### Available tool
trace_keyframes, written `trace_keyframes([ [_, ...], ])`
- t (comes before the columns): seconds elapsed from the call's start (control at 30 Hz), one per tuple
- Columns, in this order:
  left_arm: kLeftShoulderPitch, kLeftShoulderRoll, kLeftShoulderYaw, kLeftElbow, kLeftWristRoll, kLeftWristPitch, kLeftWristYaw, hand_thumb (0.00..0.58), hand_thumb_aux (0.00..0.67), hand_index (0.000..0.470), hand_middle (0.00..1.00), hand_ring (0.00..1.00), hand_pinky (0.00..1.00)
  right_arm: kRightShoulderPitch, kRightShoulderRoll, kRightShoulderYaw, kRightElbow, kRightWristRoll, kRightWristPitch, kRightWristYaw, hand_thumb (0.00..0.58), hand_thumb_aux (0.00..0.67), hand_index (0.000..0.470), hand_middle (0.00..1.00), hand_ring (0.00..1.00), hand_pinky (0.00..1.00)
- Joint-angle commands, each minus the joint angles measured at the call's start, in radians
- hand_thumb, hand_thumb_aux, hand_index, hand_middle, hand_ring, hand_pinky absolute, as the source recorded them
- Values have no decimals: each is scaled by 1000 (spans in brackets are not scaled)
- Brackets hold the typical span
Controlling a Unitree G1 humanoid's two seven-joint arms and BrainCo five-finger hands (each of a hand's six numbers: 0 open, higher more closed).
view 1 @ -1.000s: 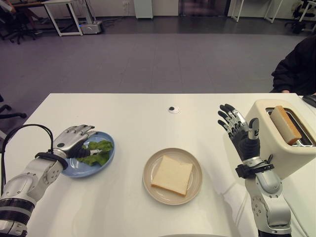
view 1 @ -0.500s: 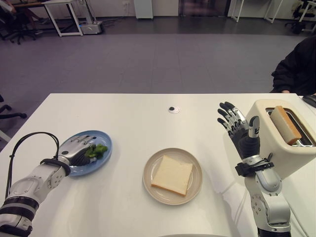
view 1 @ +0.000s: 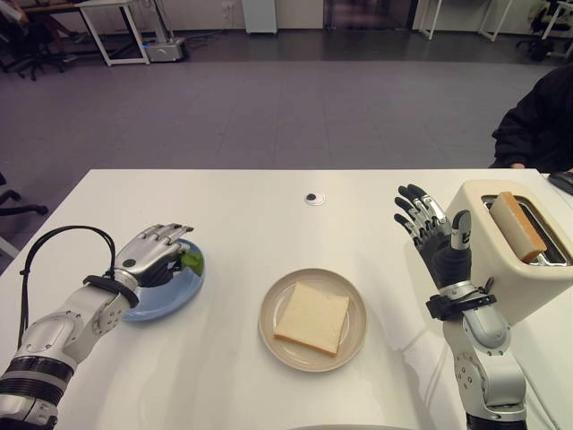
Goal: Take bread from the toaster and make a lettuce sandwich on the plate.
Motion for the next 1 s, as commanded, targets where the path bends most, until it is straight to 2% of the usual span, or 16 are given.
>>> trace_keyframes([
  [0.03,43,2,44,-135,-17,11,-40,580,670,470,0,0,0,-11,4,-6,10,7,4,-1,0,0,0,0,0,0],
  [0.1,59,-27,53,-251,-36,15,-72,580,670,470,0,0,0,-16,6,-5,16,6,3,0,0,0,0,0,0,0],
  [0.2,45,-142,-16,-431,-50,20,-136,580,670,470,0,0,0,-22,10,-4,21,6,1,0,0,0,0,0,0,0],
  [0.4,11,-365,-202,-556,-4,-1,-230,580,670,470,0,0,0,-32,15,-3,28,4,-1,-1,0,0,0,0,0,0],
  [0.53,26,-411,-250,-551,31,-23,-254,580,670,470,0,0,0,-34,17,-3,28,4,-1,-2,0,0,0,0,0,0],
  [0.73,49,-418,-246,-557,49,-32,-279,580,670,470,0,0,0,-39,17,-2,28,6,4,1,0,0,0,0,0,0],
  [0.77,52,-413,-243,-554,51,-32,-289,580,652,457,0,0,0,-40,16,-3,27,6,6,1,0,0,0,0,0,0],
  [0.8,55,-407,-241,-550,52,-32,-298,571,589,413,0,0,0,-40,15,-4,27,7,6,1,0,0,0,0,0,0],
  [0.83,59,-404,-238,-549,47,-32,-308,539,491,345,0,0,0,-41,14,-5,28,7,7,2,0,0,0,0,0,0],
  [0.97,82,-398,-237,-565,23,-24,-365,474,384,269,0,0,0,-41,11,-9,29,8,8,3,0,0,0,0,0,0],
  [1.0,87,-396,-234,-566,21,-25,-377,405,302,212,0,0,0,-40,10,-11,29,8,8,4,0,0,0,0,0,0],
])
